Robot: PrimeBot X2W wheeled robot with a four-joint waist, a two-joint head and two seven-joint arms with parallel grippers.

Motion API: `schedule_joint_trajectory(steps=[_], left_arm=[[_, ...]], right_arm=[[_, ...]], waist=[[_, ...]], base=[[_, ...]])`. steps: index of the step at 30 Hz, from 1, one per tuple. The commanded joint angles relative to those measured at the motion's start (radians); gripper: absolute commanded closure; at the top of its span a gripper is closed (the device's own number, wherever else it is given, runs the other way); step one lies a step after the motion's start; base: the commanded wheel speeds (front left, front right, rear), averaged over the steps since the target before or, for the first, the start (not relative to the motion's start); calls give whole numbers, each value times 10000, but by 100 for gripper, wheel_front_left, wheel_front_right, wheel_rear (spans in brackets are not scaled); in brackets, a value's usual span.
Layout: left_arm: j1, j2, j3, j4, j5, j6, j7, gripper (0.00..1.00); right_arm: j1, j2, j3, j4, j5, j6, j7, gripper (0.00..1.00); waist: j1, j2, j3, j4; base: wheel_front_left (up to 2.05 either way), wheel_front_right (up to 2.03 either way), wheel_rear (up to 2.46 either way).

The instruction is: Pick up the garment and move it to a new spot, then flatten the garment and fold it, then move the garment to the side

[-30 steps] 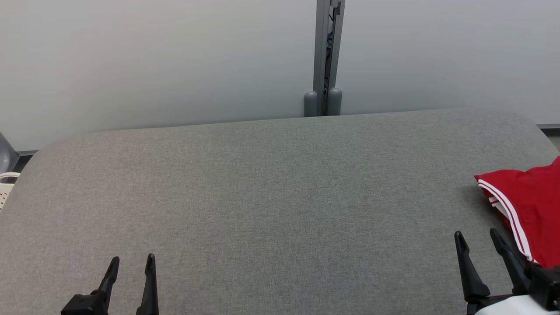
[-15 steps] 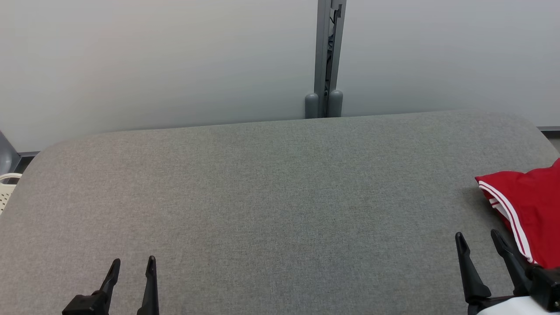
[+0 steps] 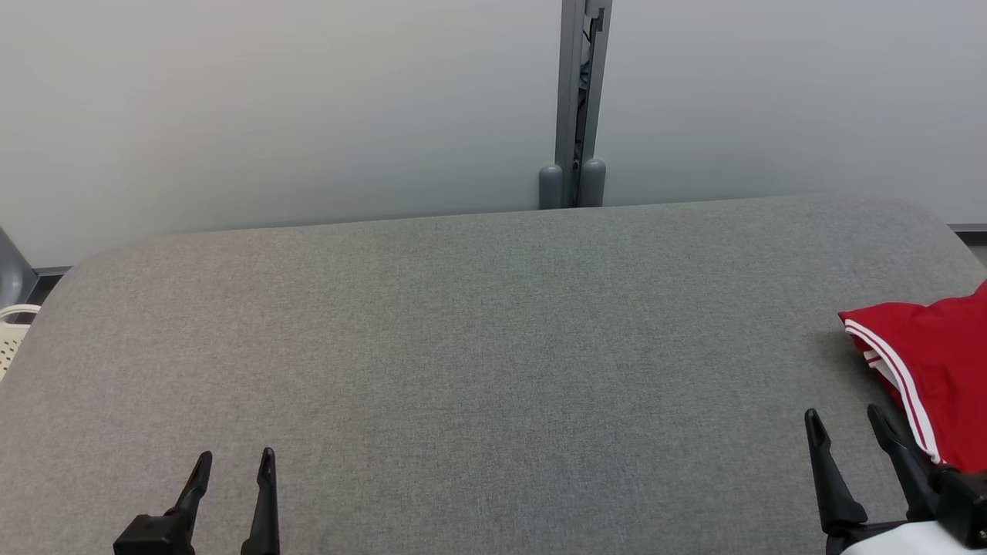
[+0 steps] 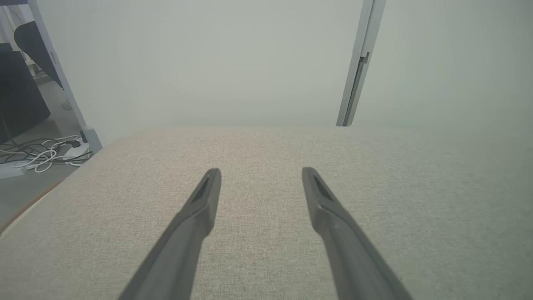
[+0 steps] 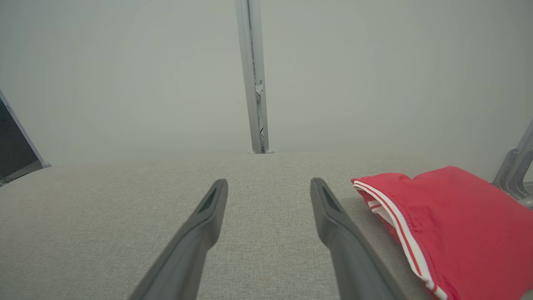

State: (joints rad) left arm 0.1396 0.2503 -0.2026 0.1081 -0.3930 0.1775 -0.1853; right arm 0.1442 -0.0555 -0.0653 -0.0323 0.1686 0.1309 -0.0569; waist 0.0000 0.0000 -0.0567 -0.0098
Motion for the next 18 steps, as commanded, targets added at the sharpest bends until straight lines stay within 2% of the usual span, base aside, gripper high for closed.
schedule_joint_trajectory(steps=[1, 18], left_arm=[[-155, 85, -5, 21, 111, 80, -56, 0], [-310, 170, -140, 79, 71, 106, -95, 0]], right_arm=[[40, -5, -47, -21, -44, 0, 25, 0], [67, 20, -81, -10, -39, 0, 8, 0]], waist=[[0, 0, 1, -2], [0, 0, -6, 16]], base=[[0, 0, 0], [0, 0, 0]])
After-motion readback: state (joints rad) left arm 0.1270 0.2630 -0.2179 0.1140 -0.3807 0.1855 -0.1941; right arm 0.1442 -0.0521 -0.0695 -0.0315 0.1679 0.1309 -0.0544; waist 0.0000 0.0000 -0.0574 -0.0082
